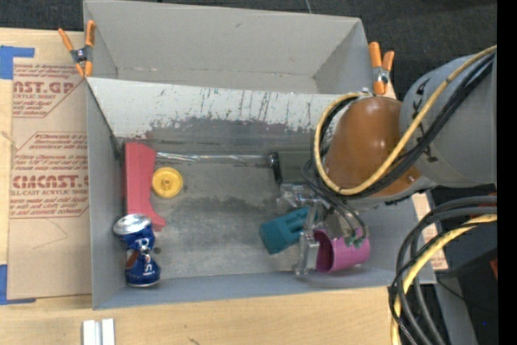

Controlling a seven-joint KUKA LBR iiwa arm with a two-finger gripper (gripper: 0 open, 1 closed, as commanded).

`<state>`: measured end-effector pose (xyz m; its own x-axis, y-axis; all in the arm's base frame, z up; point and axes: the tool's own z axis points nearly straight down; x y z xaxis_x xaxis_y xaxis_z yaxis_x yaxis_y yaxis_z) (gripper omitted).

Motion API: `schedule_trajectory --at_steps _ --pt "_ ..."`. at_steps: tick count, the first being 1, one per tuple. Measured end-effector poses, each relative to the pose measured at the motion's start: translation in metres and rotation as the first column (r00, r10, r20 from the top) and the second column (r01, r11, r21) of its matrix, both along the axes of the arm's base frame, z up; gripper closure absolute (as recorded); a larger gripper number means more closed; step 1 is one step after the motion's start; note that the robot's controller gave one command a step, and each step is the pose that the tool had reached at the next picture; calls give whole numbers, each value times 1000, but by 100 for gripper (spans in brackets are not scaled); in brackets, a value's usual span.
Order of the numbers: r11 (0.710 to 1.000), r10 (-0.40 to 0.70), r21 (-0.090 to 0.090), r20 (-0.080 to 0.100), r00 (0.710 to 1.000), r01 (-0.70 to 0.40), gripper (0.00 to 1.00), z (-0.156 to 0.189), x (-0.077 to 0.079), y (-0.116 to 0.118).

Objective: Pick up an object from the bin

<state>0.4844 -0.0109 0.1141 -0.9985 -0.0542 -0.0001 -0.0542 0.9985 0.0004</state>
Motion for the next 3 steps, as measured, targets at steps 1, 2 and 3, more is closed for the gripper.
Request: schedule_trajectory --at_steps 1,2,3 --pt "1000 5 -1 7 1000 -5 0 -10 4 -8" --pt "999 42 1 4 999 -42 100 -32 6 -10" --pt "999 42 1 4 999 -42 100 -32 6 -11"
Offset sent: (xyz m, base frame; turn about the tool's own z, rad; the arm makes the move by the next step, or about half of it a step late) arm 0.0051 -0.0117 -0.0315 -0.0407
